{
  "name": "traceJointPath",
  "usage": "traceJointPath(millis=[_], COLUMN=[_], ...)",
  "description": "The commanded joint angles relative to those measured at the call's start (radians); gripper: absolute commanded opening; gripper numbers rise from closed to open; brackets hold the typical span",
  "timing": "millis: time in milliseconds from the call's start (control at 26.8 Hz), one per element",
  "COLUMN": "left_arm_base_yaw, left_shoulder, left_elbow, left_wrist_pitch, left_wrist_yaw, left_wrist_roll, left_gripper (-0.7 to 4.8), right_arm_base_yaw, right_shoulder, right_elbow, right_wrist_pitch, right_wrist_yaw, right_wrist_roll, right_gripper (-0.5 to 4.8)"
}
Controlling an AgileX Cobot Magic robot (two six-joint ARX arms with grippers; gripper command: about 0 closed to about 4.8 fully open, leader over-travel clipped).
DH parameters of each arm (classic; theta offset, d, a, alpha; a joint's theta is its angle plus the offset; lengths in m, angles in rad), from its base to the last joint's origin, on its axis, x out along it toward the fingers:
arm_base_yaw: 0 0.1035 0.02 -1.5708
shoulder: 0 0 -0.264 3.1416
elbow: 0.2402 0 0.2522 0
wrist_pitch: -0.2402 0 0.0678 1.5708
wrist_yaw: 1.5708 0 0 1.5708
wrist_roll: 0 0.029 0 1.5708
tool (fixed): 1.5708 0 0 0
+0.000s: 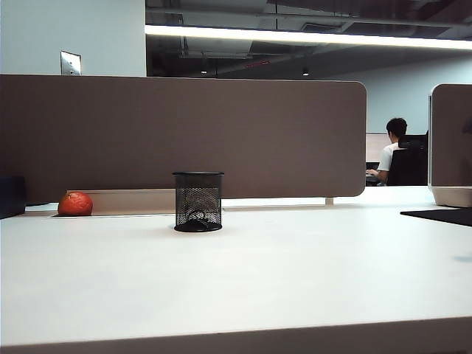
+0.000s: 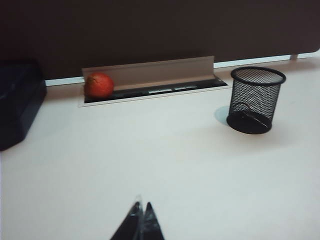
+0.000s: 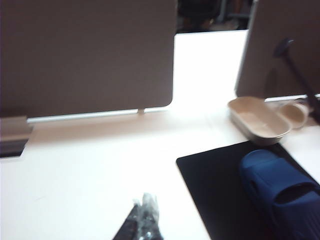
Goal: Pick up a bunch of keys from the table, then put them into the black basket.
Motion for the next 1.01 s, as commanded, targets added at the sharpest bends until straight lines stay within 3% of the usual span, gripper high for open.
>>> traceJointPath(millis=[37, 1008], left_arm_base_yaw=[0.000, 0.000], left_shoulder=[0.000, 0.000], left_elbow=[0.006, 0.006], left_wrist_pitch=[0.014, 0.023], left_wrist_yaw=[-0.030, -0.015], left_wrist_roll=[-0.003, -0.023], left_gripper=[-0.06, -0.05], right_arm_base_yaw=[0.002, 0.004], right_shoulder=[-0.096, -0.896], right_elbow=[-0.124, -0.917], right_wrist_pitch=[0.066, 0.201], right_wrist_yaw=[0.006, -0.038], right_wrist_roll=[0.011, 0.011], right_gripper=[-0.05, -0.05])
